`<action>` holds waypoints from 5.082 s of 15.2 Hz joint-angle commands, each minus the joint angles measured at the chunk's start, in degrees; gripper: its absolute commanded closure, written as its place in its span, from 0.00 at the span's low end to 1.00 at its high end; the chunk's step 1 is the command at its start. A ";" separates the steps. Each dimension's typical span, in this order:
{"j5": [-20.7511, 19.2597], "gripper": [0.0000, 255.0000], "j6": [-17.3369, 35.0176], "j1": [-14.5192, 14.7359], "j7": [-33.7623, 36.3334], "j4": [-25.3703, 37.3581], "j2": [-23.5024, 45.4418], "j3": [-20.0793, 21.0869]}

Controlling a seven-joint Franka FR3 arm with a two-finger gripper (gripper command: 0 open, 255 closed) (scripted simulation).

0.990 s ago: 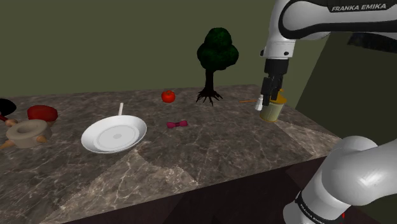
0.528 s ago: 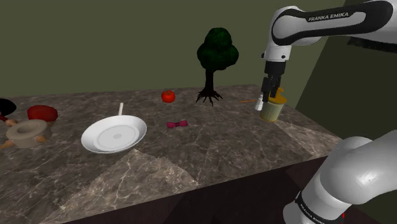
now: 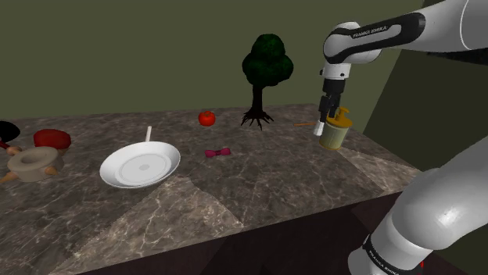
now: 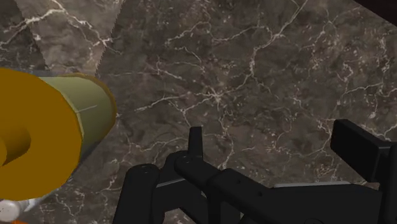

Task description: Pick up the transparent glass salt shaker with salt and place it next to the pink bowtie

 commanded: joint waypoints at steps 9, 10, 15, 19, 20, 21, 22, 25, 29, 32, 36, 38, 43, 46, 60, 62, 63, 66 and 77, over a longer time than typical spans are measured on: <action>6.35 0.00 4.78 -3.63 -12.90 15.42 20.70 -7.08; 7.39 0.00 4.85 -4.32 -14.19 17.44 22.99 -7.46; 12.85 0.00 3.95 -8.88 -20.00 29.02 34.76 -8.23; 16.99 0.00 1.58 -13.79 -23.41 40.60 44.60 -7.73; 17.94 0.00 0.72 -15.20 -24.04 43.94 47.17 -7.47; 18.85 0.00 -0.26 -16.67 -24.57 47.53 49.81 -7.16; 19.72 0.00 -1.39 -18.23 -25.01 51.41 52.56 -6.81; 19.98 0.00 -0.16 -18.51 -25.22 50.93 53.31 -6.59; 20.14 0.00 2.91 -18.07 -25.48 47.76 53.31 -6.50; 20.23 0.00 4.09 -17.92 -25.59 46.61 53.38 -6.45; 20.23 0.00 4.08 -17.93 -25.59 46.62 53.38 -6.45; 20.23 0.00 4.07 -17.93 -25.59 46.63 53.39 -6.45; 20.24 1.00 4.06 -17.94 -25.59 46.67 53.41 -6.44; 20.24 1.00 4.05 -17.94 -25.59 46.69 53.42 -6.44; 19.34 1.00 -4.10 -18.60 -25.03 53.40 51.69 -7.04; 19.27 1.00 -5.60 -18.82 -24.96 54.87 51.61 -7.09; 19.25 1.00 -6.37 -18.95 -24.92 55.65 51.60 -7.11; 19.23 1.00 -8.74 -19.39 -24.81 58.18 51.68 -7.15; 19.96 1.00 -18.93 -22.25 -24.38 71.06 54.02 -6.89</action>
